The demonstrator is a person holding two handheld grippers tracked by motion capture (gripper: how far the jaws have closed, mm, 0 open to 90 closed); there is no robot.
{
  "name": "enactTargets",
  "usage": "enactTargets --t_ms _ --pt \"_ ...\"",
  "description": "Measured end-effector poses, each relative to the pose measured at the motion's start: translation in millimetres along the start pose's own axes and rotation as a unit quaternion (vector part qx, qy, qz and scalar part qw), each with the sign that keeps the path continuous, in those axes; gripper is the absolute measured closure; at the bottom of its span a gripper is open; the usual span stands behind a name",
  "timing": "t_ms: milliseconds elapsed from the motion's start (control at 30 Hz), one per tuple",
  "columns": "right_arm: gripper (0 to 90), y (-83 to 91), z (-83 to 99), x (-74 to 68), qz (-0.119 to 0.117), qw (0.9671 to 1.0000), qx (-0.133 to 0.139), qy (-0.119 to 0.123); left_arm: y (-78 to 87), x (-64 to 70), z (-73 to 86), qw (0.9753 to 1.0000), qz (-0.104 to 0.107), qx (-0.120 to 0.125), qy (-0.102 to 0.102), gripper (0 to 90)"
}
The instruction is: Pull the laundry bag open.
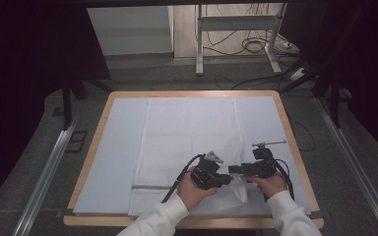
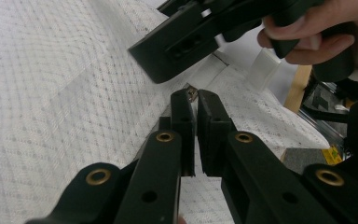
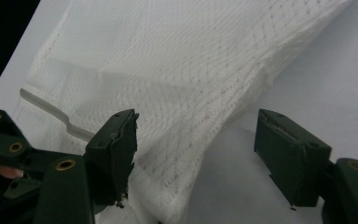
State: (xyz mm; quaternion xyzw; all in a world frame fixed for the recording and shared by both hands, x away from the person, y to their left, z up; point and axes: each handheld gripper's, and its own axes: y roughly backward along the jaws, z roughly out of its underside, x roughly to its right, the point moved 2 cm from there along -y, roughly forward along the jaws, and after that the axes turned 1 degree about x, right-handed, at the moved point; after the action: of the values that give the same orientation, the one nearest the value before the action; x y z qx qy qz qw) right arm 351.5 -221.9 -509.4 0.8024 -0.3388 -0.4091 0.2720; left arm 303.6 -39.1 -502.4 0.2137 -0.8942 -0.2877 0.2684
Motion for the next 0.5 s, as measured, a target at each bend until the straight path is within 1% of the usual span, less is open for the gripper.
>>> enactTargets --t_ms 167,300,367,500 --pt "36.7 -5.4 0.6 -1.5 -0.003 0.9999 -0.01 0.003 -1.6 0.9 0.2 1.0 0.0 -0.001 -0.003 86.9" --pt "42.9 -7.4 0.6 -2.5 -0.003 0.9999 -0.01 0.009 -2.5 1.5 0.3 1.0 -0.001 -0.003 -0.003 86.9" --pt "50.0 -7.6 0.5 -2.7 -0.003 0.9999 -0.01 0.012 -3.1 1.6 0.3 1.0 0.0 -0.002 -0.002 86.9" --pt "65.5 -8.5 0.5 -3.0 -0.011 0.9997 -0.016 0.018 -4.0 1.3 0.3 1.0 -0.001 -0.004 -0.002 86.9"
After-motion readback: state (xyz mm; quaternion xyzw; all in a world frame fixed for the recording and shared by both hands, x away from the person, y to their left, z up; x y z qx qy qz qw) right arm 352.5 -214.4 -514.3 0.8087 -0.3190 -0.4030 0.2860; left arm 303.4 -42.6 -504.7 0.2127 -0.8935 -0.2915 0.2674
